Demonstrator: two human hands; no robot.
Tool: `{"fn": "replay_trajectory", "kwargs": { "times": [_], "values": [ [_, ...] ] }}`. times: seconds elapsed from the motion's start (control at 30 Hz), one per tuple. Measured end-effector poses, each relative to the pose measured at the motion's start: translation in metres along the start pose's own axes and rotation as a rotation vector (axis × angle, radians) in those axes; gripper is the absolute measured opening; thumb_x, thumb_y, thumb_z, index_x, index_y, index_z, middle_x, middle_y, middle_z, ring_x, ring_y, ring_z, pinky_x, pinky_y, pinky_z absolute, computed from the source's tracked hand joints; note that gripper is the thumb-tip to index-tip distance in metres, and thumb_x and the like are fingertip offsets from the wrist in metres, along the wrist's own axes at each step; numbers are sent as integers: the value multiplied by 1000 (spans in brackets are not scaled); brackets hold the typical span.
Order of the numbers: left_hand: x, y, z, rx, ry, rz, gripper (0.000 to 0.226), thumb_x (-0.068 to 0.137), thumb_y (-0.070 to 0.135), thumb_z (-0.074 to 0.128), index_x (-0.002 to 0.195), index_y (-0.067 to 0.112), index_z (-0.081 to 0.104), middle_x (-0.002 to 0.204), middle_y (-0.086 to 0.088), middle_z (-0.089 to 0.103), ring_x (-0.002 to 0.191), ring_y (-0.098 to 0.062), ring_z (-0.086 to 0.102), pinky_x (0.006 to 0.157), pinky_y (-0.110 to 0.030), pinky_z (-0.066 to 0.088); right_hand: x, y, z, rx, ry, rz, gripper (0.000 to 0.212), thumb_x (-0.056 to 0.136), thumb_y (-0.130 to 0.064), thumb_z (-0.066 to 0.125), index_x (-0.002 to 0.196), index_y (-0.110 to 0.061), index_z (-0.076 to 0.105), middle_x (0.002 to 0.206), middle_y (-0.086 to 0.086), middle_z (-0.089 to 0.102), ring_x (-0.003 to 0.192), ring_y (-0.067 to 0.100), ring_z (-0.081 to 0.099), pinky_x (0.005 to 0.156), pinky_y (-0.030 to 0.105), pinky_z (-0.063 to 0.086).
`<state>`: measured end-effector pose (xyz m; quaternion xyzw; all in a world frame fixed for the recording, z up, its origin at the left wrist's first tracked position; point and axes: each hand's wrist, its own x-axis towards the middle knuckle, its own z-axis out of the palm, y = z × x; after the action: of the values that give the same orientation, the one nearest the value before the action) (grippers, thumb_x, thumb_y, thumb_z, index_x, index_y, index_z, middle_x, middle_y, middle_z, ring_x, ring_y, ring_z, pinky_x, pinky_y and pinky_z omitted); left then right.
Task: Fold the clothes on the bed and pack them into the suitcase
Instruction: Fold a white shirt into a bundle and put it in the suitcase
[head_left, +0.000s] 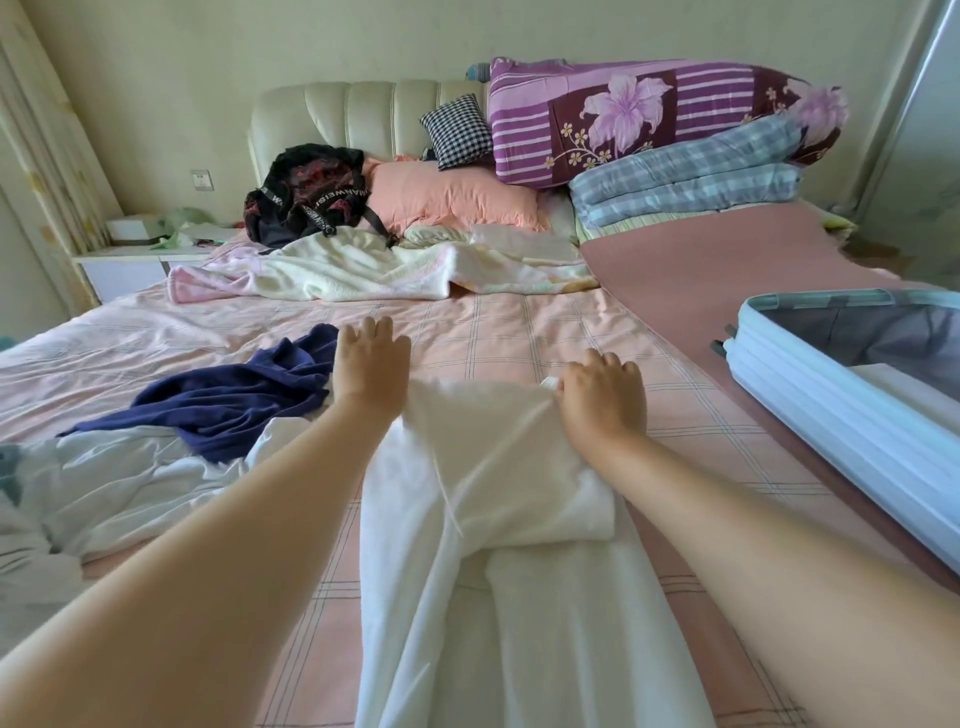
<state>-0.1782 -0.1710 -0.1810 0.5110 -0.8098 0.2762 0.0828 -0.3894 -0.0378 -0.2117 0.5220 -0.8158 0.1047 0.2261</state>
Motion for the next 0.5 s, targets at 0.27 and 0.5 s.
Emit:
{"fn": "replay_trajectory", "kwargs": {
  "times": [0.27,0.5],
  "values": [
    [-64,18,-9,-588,-231,92,38,99,41,44,134,26,48,140,0,47,124,-27,48,88,-40,45,-50,-16,-26,381,-270,-259,38,92,-24,52,128,-28,65,137,0,57,128,23,49,102,33,39],
    [-117,-4,-26,-528,-472,69,67,102,59,22,158,31,0,166,1,-9,153,-20,-2,121,-48,5,-106,-12,-49,312,-469,-309,64,98,-43,41,157,-24,26,166,4,20,153,18,15,122,38,15]
  ]
}}
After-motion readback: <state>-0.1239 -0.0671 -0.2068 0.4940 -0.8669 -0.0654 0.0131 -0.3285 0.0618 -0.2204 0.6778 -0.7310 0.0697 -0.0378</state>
